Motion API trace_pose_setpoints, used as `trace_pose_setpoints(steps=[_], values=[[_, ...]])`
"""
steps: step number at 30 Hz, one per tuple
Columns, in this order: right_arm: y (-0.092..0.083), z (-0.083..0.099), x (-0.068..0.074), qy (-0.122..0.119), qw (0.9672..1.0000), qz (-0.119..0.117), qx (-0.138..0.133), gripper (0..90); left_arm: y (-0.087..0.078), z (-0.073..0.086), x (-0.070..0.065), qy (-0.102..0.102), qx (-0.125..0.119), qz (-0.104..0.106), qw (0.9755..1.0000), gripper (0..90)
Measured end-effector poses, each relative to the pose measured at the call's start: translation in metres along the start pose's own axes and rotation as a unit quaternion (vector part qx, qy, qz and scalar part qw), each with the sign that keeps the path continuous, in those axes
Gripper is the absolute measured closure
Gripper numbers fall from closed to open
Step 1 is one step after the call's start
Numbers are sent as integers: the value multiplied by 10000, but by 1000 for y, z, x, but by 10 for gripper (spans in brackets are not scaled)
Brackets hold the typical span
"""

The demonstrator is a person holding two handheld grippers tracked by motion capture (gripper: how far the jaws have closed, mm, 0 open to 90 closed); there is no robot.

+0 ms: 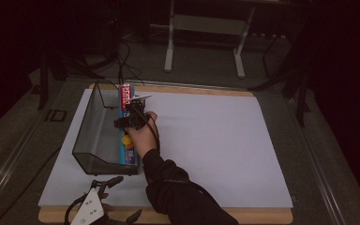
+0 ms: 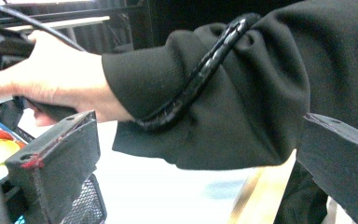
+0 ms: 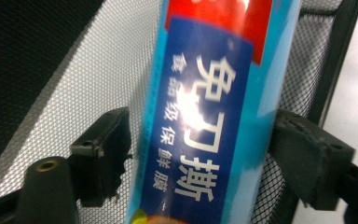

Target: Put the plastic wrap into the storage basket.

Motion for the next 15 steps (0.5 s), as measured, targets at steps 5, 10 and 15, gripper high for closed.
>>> trace_pose_setpoints(steps=[5, 10, 15], values=[[-18, -7, 3, -429, 9990, 87, -93, 171, 0, 0, 0, -10, -6, -6, 10000, 5], [-33, -5, -1, -589, 9982, -66, -68, 155, 0, 0, 0, -17, 5, -7, 10000, 5], [-46, -3, 0, -836, 9964, -121, -125, 152, 1, 0, 0, -37, 14, -14, 10000, 5]])
Point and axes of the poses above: each handheld gripper's, and its own axes: y roughly forward along the jaws, z roughly out of its underside, x roughly to its left, the point moved 5 cm from there along y, roughly forward along the jaws, and after that the axes turned 7 degrees about -z, right-handed, at the moved point
